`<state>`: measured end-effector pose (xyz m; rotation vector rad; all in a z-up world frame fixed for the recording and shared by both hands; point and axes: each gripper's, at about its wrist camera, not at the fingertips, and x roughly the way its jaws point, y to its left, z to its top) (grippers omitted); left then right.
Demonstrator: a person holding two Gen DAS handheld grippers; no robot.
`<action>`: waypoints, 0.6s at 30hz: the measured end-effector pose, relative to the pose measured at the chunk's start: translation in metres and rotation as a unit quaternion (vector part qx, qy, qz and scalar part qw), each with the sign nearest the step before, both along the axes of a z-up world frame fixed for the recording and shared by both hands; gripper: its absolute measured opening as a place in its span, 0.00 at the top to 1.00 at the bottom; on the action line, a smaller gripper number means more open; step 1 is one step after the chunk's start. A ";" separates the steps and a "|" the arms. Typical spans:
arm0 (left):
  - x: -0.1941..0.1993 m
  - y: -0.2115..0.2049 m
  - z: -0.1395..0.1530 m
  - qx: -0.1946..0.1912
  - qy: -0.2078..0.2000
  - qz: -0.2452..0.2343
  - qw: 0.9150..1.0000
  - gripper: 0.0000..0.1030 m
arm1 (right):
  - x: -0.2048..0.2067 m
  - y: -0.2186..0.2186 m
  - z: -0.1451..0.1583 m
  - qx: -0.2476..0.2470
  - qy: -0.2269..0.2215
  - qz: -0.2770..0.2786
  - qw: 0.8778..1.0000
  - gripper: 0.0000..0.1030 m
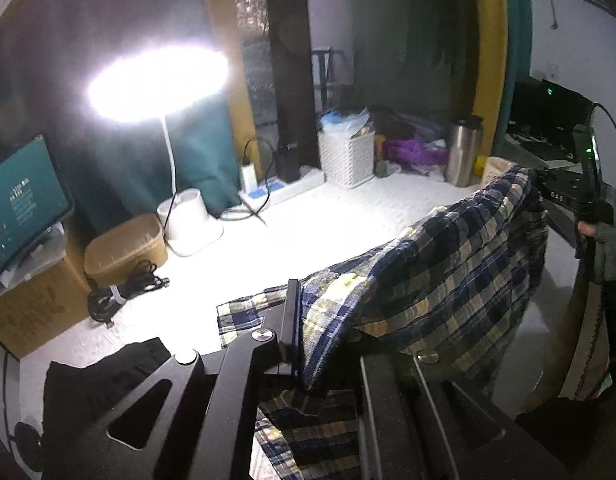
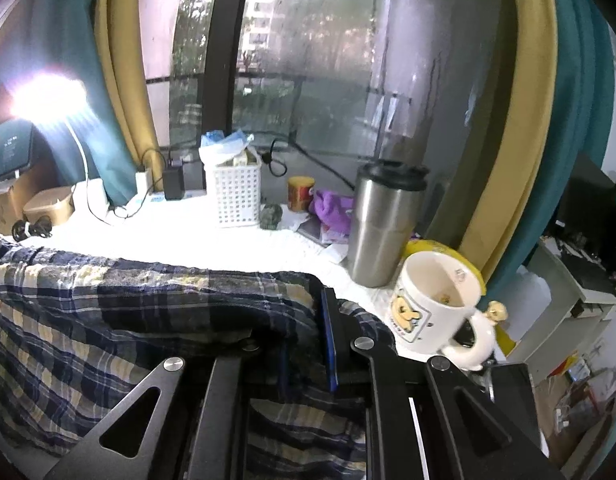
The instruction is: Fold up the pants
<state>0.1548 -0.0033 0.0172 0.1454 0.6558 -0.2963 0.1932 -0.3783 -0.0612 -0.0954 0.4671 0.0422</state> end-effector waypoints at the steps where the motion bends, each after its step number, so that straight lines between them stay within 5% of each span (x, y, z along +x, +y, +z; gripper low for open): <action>1: 0.004 0.001 -0.004 -0.001 0.007 0.001 1.000 0.96 | 0.004 0.001 -0.003 0.000 0.005 0.000 1.000 0.87; 18: 0.092 0.024 -0.068 0.017 0.085 0.036 0.996 0.92 | 0.081 0.022 -0.048 -0.016 0.100 0.003 0.995 0.86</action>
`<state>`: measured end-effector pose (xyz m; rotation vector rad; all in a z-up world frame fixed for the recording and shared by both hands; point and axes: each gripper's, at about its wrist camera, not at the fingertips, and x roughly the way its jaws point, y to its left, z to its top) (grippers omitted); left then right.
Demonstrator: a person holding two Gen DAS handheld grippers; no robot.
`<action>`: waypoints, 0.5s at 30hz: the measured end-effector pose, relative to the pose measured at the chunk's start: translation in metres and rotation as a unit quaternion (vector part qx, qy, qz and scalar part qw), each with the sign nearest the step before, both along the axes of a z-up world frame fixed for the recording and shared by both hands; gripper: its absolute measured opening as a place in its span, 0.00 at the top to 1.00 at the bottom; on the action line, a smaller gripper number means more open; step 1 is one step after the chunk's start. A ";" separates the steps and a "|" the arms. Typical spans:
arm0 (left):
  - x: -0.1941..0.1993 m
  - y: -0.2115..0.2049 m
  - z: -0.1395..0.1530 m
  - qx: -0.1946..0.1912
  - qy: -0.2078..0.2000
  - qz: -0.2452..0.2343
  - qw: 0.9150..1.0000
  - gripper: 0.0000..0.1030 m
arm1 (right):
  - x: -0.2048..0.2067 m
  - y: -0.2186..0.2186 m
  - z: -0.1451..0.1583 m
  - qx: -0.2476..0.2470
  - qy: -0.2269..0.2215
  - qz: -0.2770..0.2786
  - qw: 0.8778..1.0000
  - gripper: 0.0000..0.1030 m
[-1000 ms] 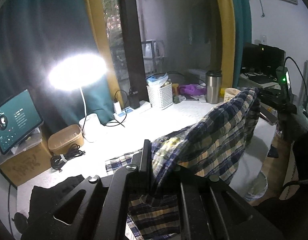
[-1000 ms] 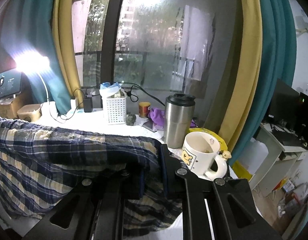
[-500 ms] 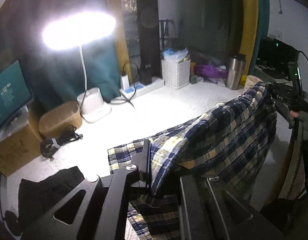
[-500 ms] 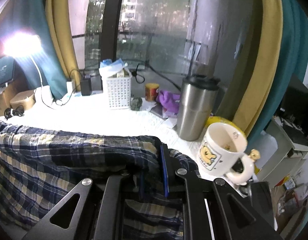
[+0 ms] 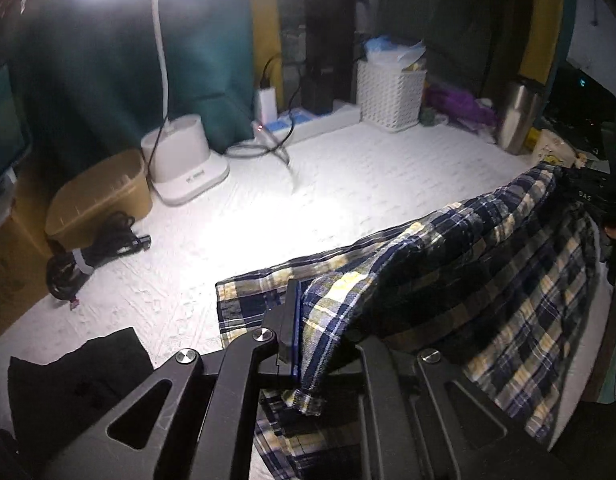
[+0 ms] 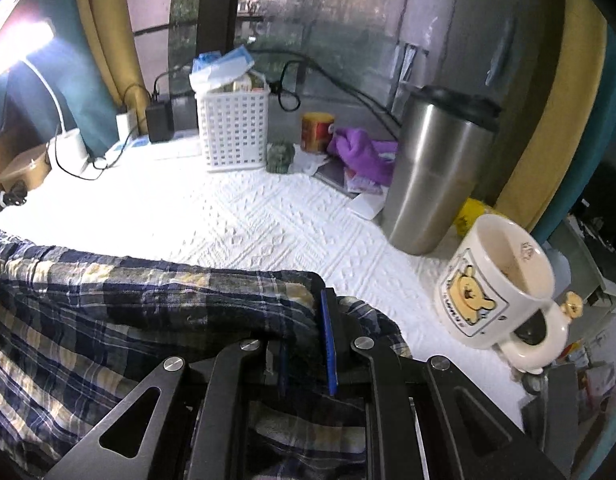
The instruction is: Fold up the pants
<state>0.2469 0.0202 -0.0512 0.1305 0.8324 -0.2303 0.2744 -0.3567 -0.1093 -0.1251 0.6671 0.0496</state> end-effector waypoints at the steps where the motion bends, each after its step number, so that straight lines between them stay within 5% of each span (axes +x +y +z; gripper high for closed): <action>1: 0.005 0.002 -0.004 0.001 0.005 0.003 1.000 0.92 | 0.003 0.002 -0.002 -0.002 0.004 0.000 1.000 0.86; 5: 0.020 0.005 -0.020 0.001 0.033 0.005 0.999 0.90 | 0.014 0.008 -0.008 -0.012 0.018 0.000 1.000 0.86; 11: 0.028 0.020 -0.028 0.003 0.056 0.045 0.997 0.69 | 0.031 0.011 -0.019 -0.021 0.046 -0.009 0.999 0.86; 15: 0.029 0.038 -0.031 0.008 0.056 0.078 0.995 0.67 | 0.038 0.014 -0.022 -0.028 0.053 -0.007 0.998 0.85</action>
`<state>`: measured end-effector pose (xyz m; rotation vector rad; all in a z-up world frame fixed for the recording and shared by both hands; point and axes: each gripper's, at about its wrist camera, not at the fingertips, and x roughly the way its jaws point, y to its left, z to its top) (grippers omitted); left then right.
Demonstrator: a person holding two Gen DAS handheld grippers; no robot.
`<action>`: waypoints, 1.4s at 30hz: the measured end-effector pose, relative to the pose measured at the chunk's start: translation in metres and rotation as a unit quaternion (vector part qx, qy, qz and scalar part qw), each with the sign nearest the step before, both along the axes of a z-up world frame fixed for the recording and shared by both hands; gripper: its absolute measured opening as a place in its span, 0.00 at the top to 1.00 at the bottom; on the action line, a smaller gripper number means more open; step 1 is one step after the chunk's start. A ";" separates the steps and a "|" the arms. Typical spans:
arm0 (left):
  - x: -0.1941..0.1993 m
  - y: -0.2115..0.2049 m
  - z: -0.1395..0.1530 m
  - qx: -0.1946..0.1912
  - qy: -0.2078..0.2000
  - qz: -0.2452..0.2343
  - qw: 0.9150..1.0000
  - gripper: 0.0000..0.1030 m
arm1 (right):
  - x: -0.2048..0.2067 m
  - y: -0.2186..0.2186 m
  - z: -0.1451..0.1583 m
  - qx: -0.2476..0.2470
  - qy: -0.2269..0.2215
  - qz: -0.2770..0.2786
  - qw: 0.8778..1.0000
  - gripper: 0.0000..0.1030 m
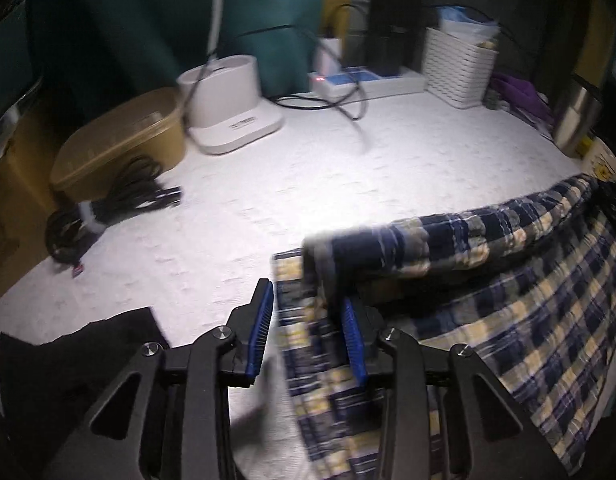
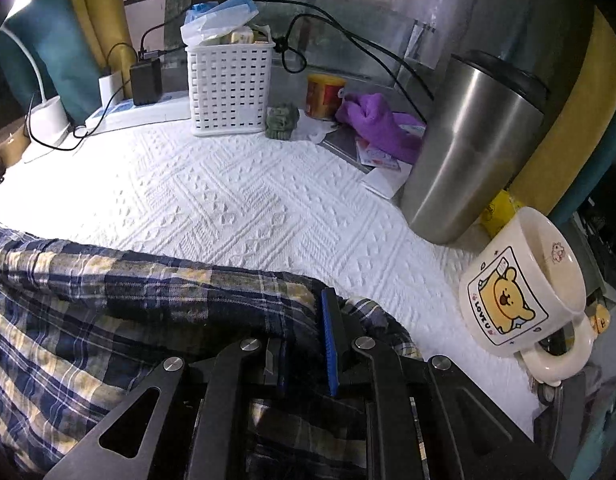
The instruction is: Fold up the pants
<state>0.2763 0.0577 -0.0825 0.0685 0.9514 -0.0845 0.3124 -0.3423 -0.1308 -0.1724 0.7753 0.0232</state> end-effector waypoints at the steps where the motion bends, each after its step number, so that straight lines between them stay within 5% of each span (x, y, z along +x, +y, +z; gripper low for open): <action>1: 0.000 0.004 0.001 0.001 -0.003 0.009 1.000 0.67 | 0.001 0.000 0.000 0.000 0.002 0.000 1.000 0.85; 8: -0.013 0.014 0.004 -0.023 -0.003 0.017 1.000 0.65 | -0.001 0.000 0.006 -0.003 -0.001 -0.004 1.000 0.80; 10: -0.021 0.012 0.005 -0.036 0.004 0.009 0.999 0.58 | -0.003 0.001 0.008 -0.002 -0.003 -0.005 1.000 0.65; 12: -0.031 0.009 0.003 -0.043 0.012 -0.001 0.999 0.55 | -0.006 0.002 0.011 -0.002 -0.008 -0.004 1.000 0.00; 22: -0.086 0.000 0.000 -0.060 0.030 -0.001 0.998 0.55 | -0.037 0.014 0.036 -0.005 -0.048 0.003 0.999 0.00; 31: -0.143 -0.007 -0.004 -0.121 0.035 -0.009 0.992 0.55 | -0.082 0.062 0.038 0.029 -0.053 0.083 0.995 0.04; 33: -0.153 -0.009 -0.005 -0.131 0.034 -0.012 0.991 0.55 | -0.093 0.080 0.034 0.045 -0.040 0.113 0.992 0.12; 42: -0.177 -0.016 -0.009 -0.152 0.026 -0.028 0.988 0.55 | -0.173 0.178 0.011 0.066 0.003 0.273 0.960 0.19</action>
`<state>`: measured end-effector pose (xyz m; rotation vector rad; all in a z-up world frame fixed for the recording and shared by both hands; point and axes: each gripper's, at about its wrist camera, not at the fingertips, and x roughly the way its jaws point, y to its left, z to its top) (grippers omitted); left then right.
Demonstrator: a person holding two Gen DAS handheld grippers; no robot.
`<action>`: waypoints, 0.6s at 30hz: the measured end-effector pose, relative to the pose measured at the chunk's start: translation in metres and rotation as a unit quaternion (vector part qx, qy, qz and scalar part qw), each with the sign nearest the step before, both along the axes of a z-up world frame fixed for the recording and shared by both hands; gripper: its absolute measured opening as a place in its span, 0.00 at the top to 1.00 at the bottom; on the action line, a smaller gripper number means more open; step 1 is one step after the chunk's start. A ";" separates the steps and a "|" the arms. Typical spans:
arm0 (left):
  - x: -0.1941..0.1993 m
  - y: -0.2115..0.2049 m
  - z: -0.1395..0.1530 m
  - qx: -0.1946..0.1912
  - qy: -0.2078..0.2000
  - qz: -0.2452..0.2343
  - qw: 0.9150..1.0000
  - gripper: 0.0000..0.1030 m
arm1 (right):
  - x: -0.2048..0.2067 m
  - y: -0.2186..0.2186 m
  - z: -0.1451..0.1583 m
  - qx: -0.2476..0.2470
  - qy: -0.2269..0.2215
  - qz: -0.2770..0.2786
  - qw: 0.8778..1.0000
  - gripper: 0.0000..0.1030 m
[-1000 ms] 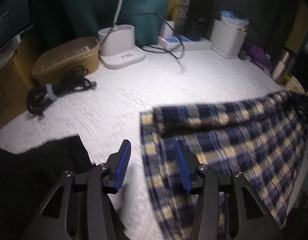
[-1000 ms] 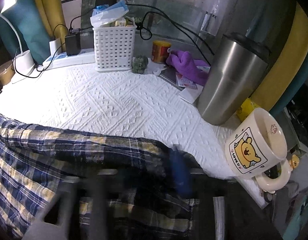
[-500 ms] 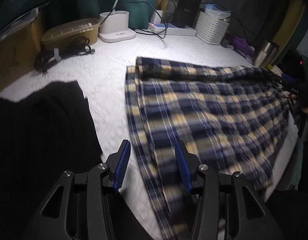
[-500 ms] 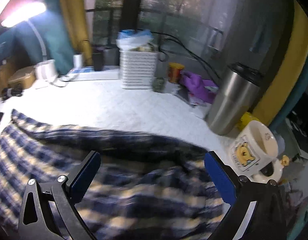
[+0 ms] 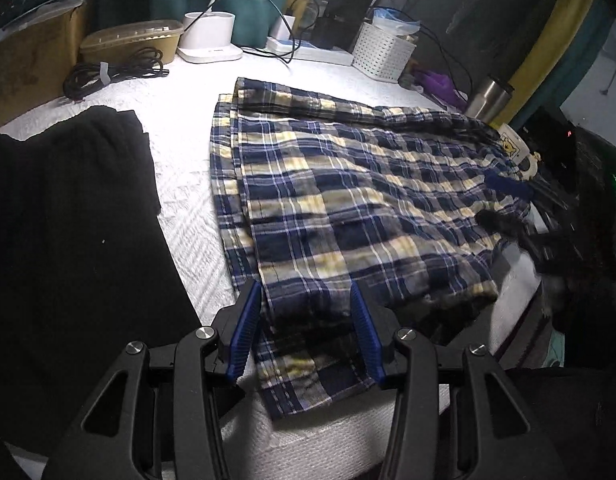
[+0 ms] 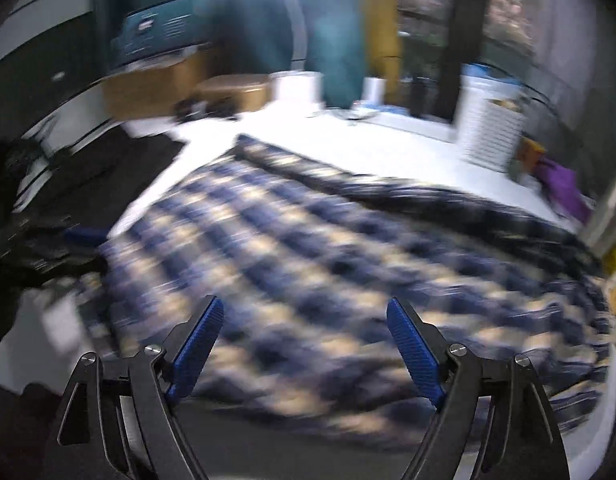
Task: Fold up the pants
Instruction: 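Grasp the folded edge of the plaid pants with both grippers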
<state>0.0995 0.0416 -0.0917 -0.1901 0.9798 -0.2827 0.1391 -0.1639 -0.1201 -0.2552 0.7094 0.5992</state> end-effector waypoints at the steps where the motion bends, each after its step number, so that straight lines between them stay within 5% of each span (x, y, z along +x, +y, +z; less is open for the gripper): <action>1: -0.001 0.000 -0.001 0.000 0.000 0.000 1.000 0.55 | -0.008 0.005 -0.001 0.004 0.002 0.008 1.000 0.19; 7: -0.007 -0.003 -0.008 0.012 -0.014 -0.001 1.000 0.58 | -0.047 0.035 -0.008 0.002 -0.002 0.061 0.998 0.27; 9: -0.009 -0.007 -0.008 0.022 -0.024 -0.006 0.999 0.84 | -0.055 0.045 -0.014 -0.015 -0.010 0.068 0.998 0.49; 11: -0.013 -0.009 -0.005 0.032 -0.038 -0.005 0.999 0.96 | -0.055 0.052 -0.021 -0.023 -0.014 0.073 0.997 0.68; 15: -0.024 -0.009 0.010 0.039 -0.071 -0.004 0.997 0.99 | -0.053 0.056 -0.033 -0.035 -0.013 0.078 0.996 0.91; 18: -0.032 -0.004 0.020 0.036 -0.082 0.005 0.996 0.99 | -0.059 0.054 -0.028 -0.027 -0.021 0.088 0.996 0.92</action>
